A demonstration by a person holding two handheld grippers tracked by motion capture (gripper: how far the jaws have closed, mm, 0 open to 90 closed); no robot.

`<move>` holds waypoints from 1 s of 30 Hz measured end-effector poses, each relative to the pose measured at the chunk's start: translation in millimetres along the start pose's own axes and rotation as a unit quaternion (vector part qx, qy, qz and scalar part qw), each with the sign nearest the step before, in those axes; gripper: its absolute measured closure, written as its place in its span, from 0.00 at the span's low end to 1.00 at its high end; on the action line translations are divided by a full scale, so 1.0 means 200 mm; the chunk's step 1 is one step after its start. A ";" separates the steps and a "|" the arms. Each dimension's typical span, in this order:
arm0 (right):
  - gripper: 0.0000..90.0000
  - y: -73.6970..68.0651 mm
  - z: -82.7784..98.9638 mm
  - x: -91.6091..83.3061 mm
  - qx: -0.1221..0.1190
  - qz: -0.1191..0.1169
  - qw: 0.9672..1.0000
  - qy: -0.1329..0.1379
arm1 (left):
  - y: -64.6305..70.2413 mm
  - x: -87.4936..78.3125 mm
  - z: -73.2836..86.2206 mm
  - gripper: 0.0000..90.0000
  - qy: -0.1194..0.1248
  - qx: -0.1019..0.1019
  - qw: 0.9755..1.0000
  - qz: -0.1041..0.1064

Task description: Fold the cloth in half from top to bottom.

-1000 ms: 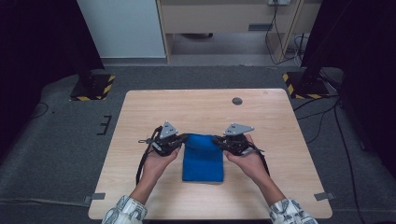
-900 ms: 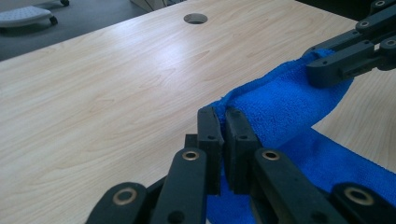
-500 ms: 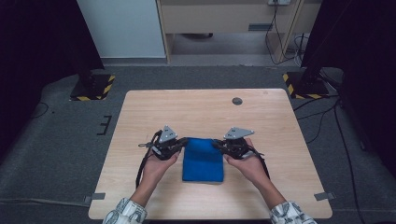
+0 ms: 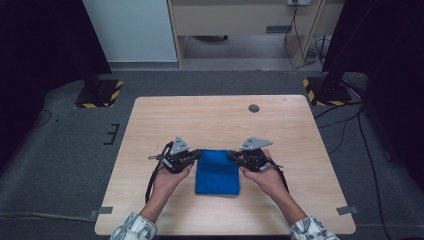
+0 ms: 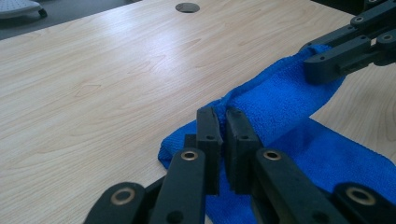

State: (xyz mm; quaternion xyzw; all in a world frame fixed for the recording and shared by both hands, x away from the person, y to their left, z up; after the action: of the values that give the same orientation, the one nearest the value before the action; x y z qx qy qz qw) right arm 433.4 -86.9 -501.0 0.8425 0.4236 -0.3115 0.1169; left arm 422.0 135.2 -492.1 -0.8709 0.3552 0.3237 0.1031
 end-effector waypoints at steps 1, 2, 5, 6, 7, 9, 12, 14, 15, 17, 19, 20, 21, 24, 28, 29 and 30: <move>0.92 0.00 0.00 0.00 -0.001 0.000 1.000 0.001 | 0.00 0.00 0.00 0.95 0.001 0.000 1.000 0.000; 0.92 -0.01 -0.01 -0.01 -0.002 0.001 1.000 0.002 | 0.00 -0.01 0.00 0.95 0.002 0.000 1.000 0.000; 0.91 -0.02 -0.02 -0.02 -0.006 0.000 1.000 0.004 | 0.01 -0.03 0.00 0.95 0.005 0.000 1.000 0.001; 0.91 -0.02 -0.02 -0.03 -0.007 -0.002 1.000 0.004 | 0.02 -0.03 0.00 0.95 0.006 0.000 1.000 0.002; 0.91 -0.03 -0.02 -0.03 -0.008 -0.002 1.000 0.005 | 0.02 -0.03 0.00 0.95 0.005 0.003 1.000 0.002; 0.90 -0.04 -0.01 -0.04 -0.012 -0.003 1.000 0.003 | 0.03 -0.04 0.01 0.95 0.004 0.006 1.000 0.003; 0.89 -0.05 0.01 -0.04 -0.011 -0.004 1.000 0.000 | 0.04 -0.04 0.03 0.95 0.001 0.005 1.000 0.004; 0.89 -0.05 0.03 -0.04 -0.010 -0.003 1.000 -0.002 | 0.04 -0.03 0.03 0.95 0.000 0.001 1.000 0.006; 0.89 -0.05 0.03 -0.04 -0.010 -0.003 1.000 -0.003 | 0.04 -0.03 0.04 0.95 -0.002 0.003 1.000 0.007; 0.89 -0.05 0.04 -0.03 -0.008 -0.004 1.000 -0.005 | 0.05 -0.02 0.05 0.94 -0.005 0.005 1.000 0.008; 0.89 -0.05 0.05 -0.03 -0.007 -0.003 1.000 -0.006 | 0.06 -0.02 0.07 0.94 -0.011 0.003 1.000 0.008; 0.89 -0.05 0.06 -0.03 -0.009 -0.005 1.000 -0.008 | 0.06 -0.02 0.08 0.94 -0.012 0.002 1.000 0.008; 0.89 -0.06 0.06 -0.03 -0.008 -0.005 1.000 -0.009 | 0.06 -0.02 0.09 0.94 -0.014 0.003 1.000 0.007; 0.88 -0.07 0.07 -0.03 -0.010 -0.007 1.000 -0.011 | 0.06 -0.02 0.10 0.93 -0.017 0.002 1.000 0.008; 0.88 -0.09 0.09 -0.02 -0.013 -0.011 1.000 -0.016 | 0.08 -0.04 0.11 0.93 -0.016 0.004 1.000 0.011; 0.88 -0.09 0.10 -0.02 -0.013 -0.011 1.000 -0.017 | 0.09 -0.04 0.11 0.92 -0.017 0.006 1.000 0.012; 0.89 -0.09 0.10 -0.02 -0.013 -0.012 1.000 -0.017 | 0.09 -0.04 0.12 0.92 -0.019 0.006 1.000 0.013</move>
State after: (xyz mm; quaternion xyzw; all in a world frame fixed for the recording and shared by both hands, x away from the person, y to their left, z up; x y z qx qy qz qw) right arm 408.3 -88.0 -513.3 0.8306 0.4355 -0.3215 0.1309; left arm 393.3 135.3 -504.7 -0.8593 0.3667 0.3389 0.1109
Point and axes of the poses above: each handheld gripper's, and its own axes: x roughly forward along the jaws, z roughly out of its underside, y roughly to its right, the point moved 4 cm from there along x, roughly forward along the jaws, and after that the axes turned 8 degrees about -y, right-handed, at the moved point
